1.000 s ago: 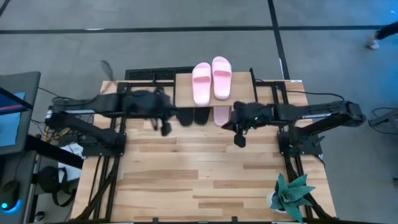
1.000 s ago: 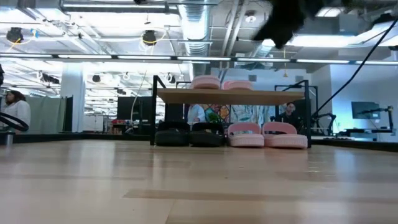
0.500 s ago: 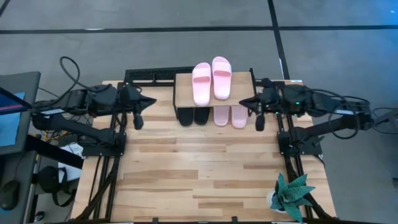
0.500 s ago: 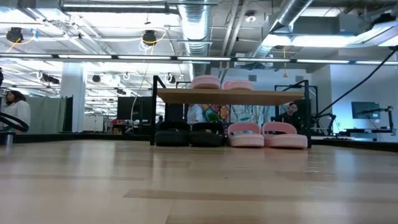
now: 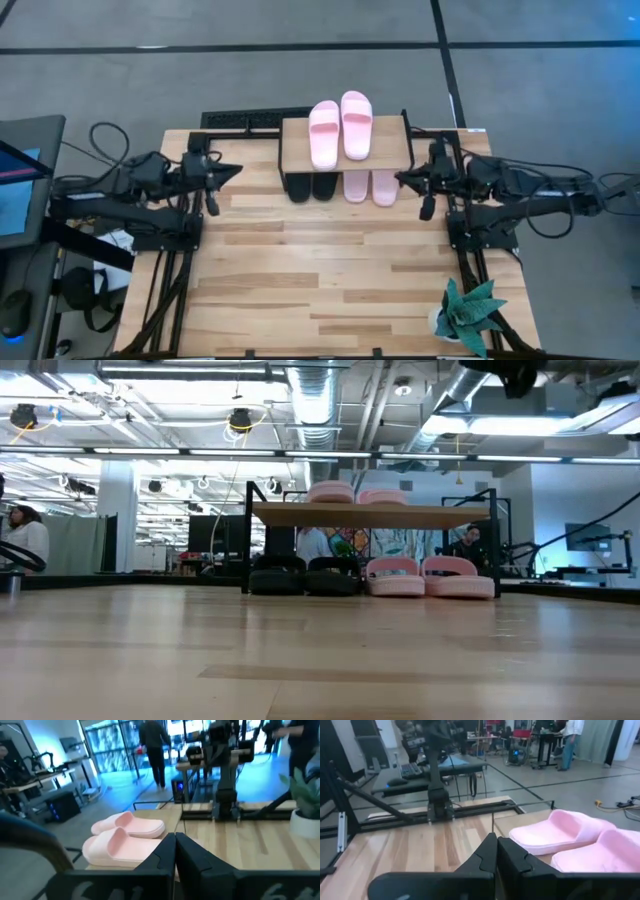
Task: Pick and place slides into the shelf
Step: Return to Home Position
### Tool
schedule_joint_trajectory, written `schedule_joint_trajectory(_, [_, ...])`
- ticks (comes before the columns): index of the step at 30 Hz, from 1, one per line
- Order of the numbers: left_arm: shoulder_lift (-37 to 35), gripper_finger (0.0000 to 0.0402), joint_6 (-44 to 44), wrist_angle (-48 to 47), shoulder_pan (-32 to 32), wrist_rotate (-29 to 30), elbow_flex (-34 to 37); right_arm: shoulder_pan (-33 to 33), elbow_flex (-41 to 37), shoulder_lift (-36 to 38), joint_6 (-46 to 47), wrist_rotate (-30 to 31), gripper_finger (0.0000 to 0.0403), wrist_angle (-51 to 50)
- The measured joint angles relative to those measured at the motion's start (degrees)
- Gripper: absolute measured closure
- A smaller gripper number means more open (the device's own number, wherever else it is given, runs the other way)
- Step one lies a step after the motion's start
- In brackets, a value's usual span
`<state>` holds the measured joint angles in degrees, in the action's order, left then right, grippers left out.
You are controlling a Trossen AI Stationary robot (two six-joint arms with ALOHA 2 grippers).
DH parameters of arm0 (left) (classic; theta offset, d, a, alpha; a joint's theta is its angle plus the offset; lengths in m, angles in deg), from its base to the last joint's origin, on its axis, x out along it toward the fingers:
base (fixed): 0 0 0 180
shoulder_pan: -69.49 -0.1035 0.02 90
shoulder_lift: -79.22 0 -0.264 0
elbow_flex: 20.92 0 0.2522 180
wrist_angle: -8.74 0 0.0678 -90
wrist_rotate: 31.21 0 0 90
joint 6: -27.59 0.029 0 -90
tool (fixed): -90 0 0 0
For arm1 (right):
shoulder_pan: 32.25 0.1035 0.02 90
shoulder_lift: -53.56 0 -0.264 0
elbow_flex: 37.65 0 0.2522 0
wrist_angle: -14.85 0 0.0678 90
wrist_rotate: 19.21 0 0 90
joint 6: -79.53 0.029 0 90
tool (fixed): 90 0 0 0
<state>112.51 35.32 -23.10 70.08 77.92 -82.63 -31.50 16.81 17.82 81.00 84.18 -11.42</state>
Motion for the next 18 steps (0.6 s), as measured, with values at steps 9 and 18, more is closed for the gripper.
schedule_joint_trajectory(9, [-19.78,0.0401,-8.74,12.29,-0.53,-4.26,20.61,-0.37,-11.04,7.73,1.57,0.15,0.0403,10.9])
schedule_joint_trajectory(18, [-32.1,0.0401,-11.16,12.65,-0.51,-5.92,28.04,-0.9,-18.49,10.03,6.08,0.15,0.0403,17.92])
